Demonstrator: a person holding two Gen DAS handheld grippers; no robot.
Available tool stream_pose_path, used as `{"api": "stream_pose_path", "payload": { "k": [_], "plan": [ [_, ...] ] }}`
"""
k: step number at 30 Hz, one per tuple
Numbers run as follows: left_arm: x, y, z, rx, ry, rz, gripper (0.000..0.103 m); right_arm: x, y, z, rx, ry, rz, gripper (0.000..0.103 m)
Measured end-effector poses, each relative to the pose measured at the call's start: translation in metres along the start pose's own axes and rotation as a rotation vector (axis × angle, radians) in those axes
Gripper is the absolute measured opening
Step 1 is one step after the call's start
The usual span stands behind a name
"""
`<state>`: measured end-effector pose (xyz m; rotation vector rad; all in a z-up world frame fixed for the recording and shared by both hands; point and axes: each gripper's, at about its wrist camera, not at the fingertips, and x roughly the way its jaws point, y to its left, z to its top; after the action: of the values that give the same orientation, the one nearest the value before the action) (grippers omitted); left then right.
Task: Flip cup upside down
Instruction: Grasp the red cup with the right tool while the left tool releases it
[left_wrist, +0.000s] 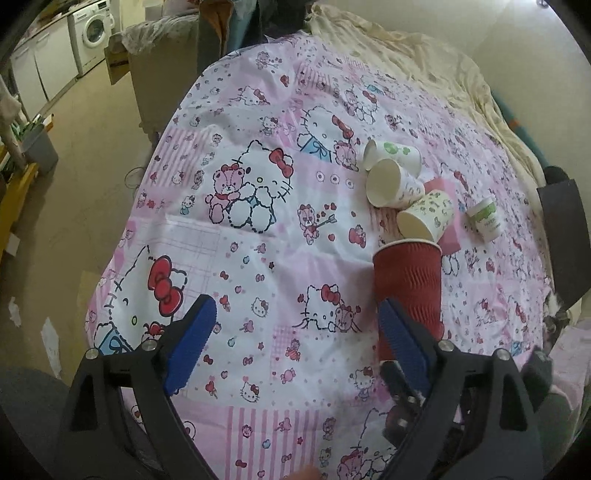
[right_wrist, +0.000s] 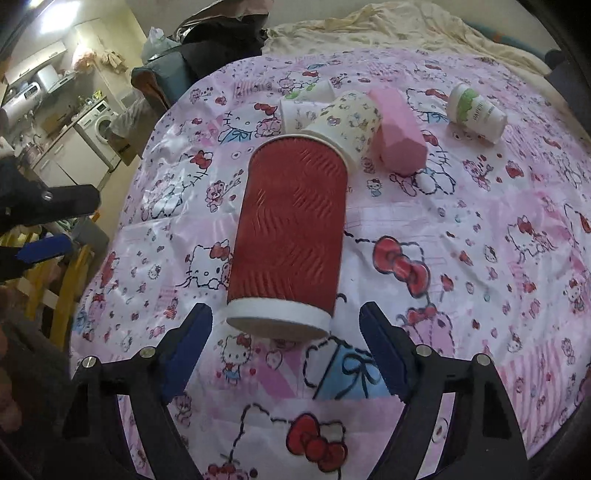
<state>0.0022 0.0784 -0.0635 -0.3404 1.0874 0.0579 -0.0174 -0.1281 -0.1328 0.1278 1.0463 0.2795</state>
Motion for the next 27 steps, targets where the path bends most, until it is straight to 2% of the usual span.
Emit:
{"api": "stream_pose_path", "payload": {
  "k": [2,7,10,18,27],
  "plan": [
    [-0.001,0.0,0.0,-0.002,-0.001,-0.001,0.088,0.003,-0.001,0.0,0.011,0.005,0.0,0.083],
    [0.001,-0.001,0.0,-0.008,0.014,-0.015,0.088,-0.006,-0.006,0.0,0.01,-0.031,0.01,0.064],
    [0.003,-0.004,0.0,0.007,0.02,-0.004,0.088,-0.012,-0.009,0.0,0.013,-0.031,0.041,0.063],
    [0.002,-0.008,-0.001,0.014,0.02,-0.02,0.088,-0.053,-0.02,0.002,-0.017,-0.038,0.041,0.063],
    [0.003,-0.017,-0.006,0.058,0.016,-0.017,0.088,-0.092,-0.034,0.016,-0.042,-0.089,0.066,0.062]
  ]
}}
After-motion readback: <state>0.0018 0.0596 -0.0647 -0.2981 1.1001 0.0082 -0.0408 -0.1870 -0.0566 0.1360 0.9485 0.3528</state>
